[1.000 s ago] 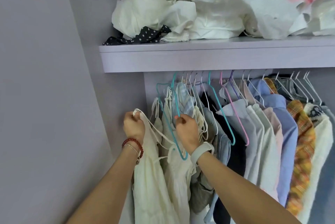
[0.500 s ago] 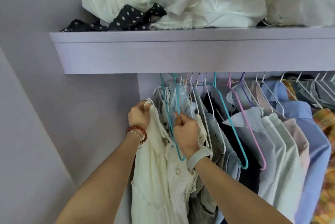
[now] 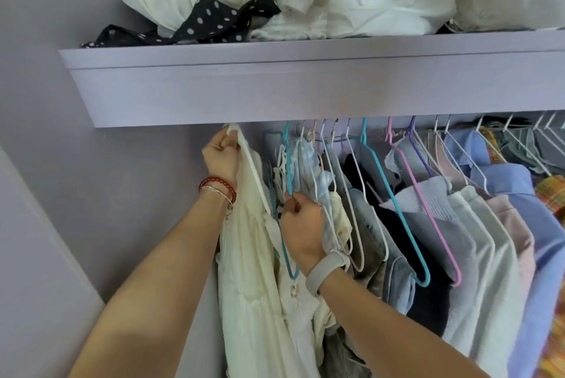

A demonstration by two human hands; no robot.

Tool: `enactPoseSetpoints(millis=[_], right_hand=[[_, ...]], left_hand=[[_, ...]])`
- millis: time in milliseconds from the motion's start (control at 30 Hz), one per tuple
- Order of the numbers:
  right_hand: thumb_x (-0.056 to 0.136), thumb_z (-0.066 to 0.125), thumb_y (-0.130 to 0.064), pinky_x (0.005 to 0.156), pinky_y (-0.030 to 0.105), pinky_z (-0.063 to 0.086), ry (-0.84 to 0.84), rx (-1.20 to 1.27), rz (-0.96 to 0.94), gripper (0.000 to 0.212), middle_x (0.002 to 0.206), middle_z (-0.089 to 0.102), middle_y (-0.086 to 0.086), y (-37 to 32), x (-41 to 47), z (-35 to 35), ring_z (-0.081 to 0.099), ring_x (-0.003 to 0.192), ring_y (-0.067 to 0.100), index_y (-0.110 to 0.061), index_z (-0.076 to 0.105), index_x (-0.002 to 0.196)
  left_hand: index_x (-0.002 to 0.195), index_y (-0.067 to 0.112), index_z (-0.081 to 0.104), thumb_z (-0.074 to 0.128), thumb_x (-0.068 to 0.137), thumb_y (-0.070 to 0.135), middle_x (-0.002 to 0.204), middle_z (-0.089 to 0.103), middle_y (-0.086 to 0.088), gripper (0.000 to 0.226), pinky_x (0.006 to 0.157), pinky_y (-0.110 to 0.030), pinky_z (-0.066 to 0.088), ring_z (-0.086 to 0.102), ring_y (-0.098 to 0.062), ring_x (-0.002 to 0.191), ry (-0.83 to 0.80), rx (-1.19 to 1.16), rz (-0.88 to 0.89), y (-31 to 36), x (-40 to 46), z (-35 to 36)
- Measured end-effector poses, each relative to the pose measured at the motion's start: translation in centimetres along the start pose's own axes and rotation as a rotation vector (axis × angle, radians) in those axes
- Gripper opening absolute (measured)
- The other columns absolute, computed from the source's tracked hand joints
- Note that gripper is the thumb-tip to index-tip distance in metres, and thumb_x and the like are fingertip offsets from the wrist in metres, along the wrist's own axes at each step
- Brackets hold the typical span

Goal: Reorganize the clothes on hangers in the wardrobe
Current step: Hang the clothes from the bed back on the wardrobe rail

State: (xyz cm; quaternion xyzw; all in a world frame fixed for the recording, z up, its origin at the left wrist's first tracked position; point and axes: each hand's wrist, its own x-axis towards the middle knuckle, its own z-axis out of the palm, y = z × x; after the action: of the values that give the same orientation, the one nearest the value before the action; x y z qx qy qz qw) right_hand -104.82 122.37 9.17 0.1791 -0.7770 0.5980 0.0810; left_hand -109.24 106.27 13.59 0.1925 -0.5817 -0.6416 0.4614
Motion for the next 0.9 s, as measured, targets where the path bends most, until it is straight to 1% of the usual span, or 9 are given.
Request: enactPoseSetpoints(millis=[100, 200, 267, 400, 467, 567, 667, 833, 900], right_hand=[[0.092, 0.04, -0.008, 0.058, 0.032, 0.039, 0.001, -0.09, -0.004, 0.023, 0.069, 0.057, 0.016, 0.5, 0.2, -0.2, 0.052, 0.065, 0.028, 0.0, 0.056, 0.077], [0.092, 0.038, -0.007, 0.053, 0.029, 0.028, -0.011, -0.191, -0.022, 0.022, 0.065, 0.05, 0.013, 1.0, 0.1, -0.8, 0.046, 0.061, 0.025, -0.007, 0.046, 0.072], [0.092, 0.037, -0.008, 0.053, 0.028, 0.026, -0.013, -0.264, -0.012, 0.021, 0.07, 0.056, 0.018, 1.1, 0.2, -0.9, 0.046, 0.061, 0.026, -0.006, 0.051, 0.077], [0.095, 0.034, -0.014, 0.057, 0.03, 0.029, -0.022, -0.364, -0.03, 0.026, 0.086, 0.061, 0.024, 1.2, -0.4, -0.9, 0.057, 0.078, 0.037, -0.002, 0.057, 0.093], [0.097, 0.032, -0.016, 0.059, 0.029, 0.031, -0.052, -0.382, -0.073, 0.028, 0.093, 0.06, 0.022, 1.0, -1.0, -1.4, 0.057, 0.085, 0.038, -0.001, 0.056, 0.1], [0.099, 0.031, -0.019, 0.071, 0.031, 0.04, -0.099, -0.376, -0.135, 0.036, 0.115, 0.05, 0.017, 0.3, -1.7, -2.7, 0.055, 0.096, 0.035, -0.005, 0.048, 0.127], [0.097, 0.034, -0.017, 0.083, 0.036, 0.047, -0.138, -0.423, -0.26, 0.04, 0.121, 0.042, 0.013, 0.0, -3.3, -4.6, 0.053, 0.103, 0.031, -0.006, 0.039, 0.135], [0.084, 0.046, -0.001, 0.086, 0.029, 0.046, -0.017, -0.438, -0.479, 0.033, 0.116, 0.055, 0.012, 1.5, -6.7, -9.4, 0.049, 0.111, 0.021, -0.003, 0.061, 0.113], [0.079, 0.047, 0.002, 0.088, 0.023, 0.039, 0.116, -0.403, -0.504, 0.032, 0.109, 0.059, 0.014, 2.0, -6.8, -11.3, 0.048, 0.103, 0.019, -0.002, 0.065, 0.106]], left_hand=[[0.102, -0.006, 0.062, 0.051, 0.092, 0.005, 0.081, 0.056, 0.002, 0.018, 0.074, -0.018, 0.045, 0.058, -0.011, 0.073, -0.149, 0.215, -0.058, -2.5, -1.5, -1.0], [0.107, -0.004, 0.063, 0.053, 0.091, 0.013, 0.097, 0.066, -0.019, 0.025, 0.092, -0.041, 0.047, 0.06, -0.037, 0.099, -0.172, 0.507, -0.211, -7.1, -3.0, -3.1], [0.103, -0.002, 0.065, 0.054, 0.091, 0.017, 0.105, 0.065, -0.024, 0.025, 0.09, -0.045, 0.049, 0.06, -0.039, 0.101, -0.196, 0.627, -0.314, -9.0, -4.3, -3.9], [0.105, -0.001, 0.064, 0.052, 0.088, -0.001, 0.097, 0.062, -0.011, 0.02, 0.056, -0.026, 0.054, 0.058, -0.026, 0.082, -0.175, 0.358, -0.606, -10.7, -7.5, -4.7], [0.109, -0.001, 0.062, 0.051, 0.088, 0.001, 0.088, 0.058, -0.008, 0.024, 0.056, -0.025, 0.049, 0.054, -0.02, 0.076, -0.2, 0.316, -0.664, -10.3, -9.0, -4.7], [0.116, -0.005, 0.056, 0.049, 0.087, 0.007, 0.07, 0.049, -0.005, 0.032, 0.058, -0.026, 0.043, 0.045, -0.016, 0.061, -0.203, 0.26, -0.653, -8.2, -10.7, -4.2], [0.108, 0.004, 0.061, 0.049, 0.09, 0.008, 0.072, 0.053, 0.0, 0.022, 0.063, -0.024, 0.043, 0.048, -0.011, 0.064, -0.204, 0.204, -0.551, -5.0, -12.0, -3.2], [0.099, 0.017, 0.056, 0.046, 0.096, 0.016, 0.091, 0.062, -0.001, 0.01, 0.072, -0.021, 0.046, 0.059, -0.01, 0.077, -0.41, 0.104, -0.391, 1.0, -15.2, -1.0], [0.117, 0.011, 0.05, 0.051, 0.094, 0.019, 0.094, 0.062, -0.003, 0.024, 0.076, -0.026, 0.048, 0.06, -0.017, 0.084, -0.481, 0.163, -0.34, 1.9, -16.4, 0.2]])
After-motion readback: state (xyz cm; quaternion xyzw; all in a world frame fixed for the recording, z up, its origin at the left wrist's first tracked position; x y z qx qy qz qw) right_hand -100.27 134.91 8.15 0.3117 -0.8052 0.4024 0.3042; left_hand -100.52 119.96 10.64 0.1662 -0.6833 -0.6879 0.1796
